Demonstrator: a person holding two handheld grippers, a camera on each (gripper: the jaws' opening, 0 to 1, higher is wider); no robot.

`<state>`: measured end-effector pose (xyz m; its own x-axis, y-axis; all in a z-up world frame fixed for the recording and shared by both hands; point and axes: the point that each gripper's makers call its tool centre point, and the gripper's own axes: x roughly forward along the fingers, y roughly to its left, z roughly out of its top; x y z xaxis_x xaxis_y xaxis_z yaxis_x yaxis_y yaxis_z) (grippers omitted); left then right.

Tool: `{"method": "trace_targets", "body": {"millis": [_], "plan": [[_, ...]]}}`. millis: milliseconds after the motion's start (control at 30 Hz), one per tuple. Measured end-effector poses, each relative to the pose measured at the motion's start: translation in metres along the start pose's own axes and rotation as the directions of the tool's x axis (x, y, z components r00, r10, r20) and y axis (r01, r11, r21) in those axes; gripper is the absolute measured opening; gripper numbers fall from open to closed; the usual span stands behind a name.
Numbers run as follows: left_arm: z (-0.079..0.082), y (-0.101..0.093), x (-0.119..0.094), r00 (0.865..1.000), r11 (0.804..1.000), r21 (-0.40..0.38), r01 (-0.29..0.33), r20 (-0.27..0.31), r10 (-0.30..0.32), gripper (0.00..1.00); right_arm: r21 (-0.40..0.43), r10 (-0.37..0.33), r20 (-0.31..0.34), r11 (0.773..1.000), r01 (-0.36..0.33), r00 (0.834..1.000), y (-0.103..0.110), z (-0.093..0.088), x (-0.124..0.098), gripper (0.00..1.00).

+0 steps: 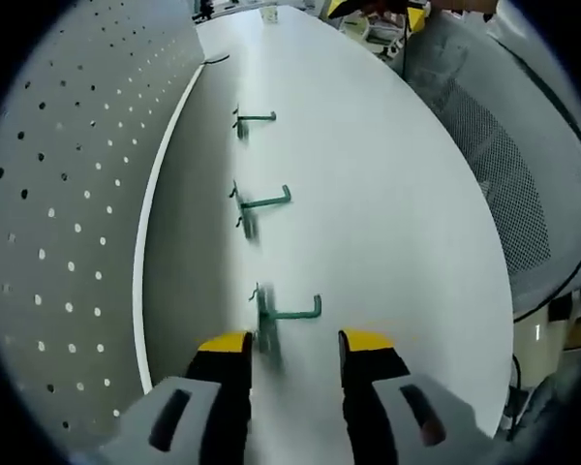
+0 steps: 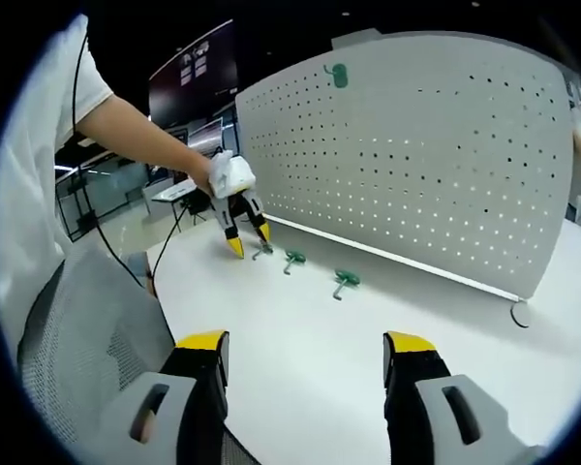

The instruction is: Insert the hook assembly into the mounting plate slot until the hook locks in place.

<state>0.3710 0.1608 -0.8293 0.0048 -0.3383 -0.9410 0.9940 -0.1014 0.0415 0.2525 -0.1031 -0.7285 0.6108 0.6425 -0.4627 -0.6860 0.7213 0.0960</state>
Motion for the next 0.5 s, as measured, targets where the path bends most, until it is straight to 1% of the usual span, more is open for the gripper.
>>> {"method": "trace_targets", "body": {"millis": [233,300,400,500], "plan": [[0.0014,-0.003,0.001,1.0,0.998,-0.059,0.008,0.001,-0.008,0.27,-0.004,-0.001,-0.005,1.0,0.001,1.0,0.0004,-0.0003,-0.0002,0.61],[0.0015,-0.002,0.001,1.0,0.998,-0.062,0.003,0.001,-0.003,0.26,-0.004,0.001,-0.004,1.0,-0.001,1.0,0.0007,-0.0001,0.0,0.61],[0.0017,0.0002,0.0011,1.0,0.995,-0.101,-0.013,0.003,0.014,0.24,-0.004,0.002,-0.001,1.0,-0.002,1.0,0.0012,0.0004,-0.0004,0.61],[0.0014,0.0016,0.0012,1.0,0.993,-0.112,-0.021,0.001,0.021,0.23,0.002,0.001,0.007,1.0,-0.001,1.0,0.0005,0.002,-0.0008,0.61]]}}
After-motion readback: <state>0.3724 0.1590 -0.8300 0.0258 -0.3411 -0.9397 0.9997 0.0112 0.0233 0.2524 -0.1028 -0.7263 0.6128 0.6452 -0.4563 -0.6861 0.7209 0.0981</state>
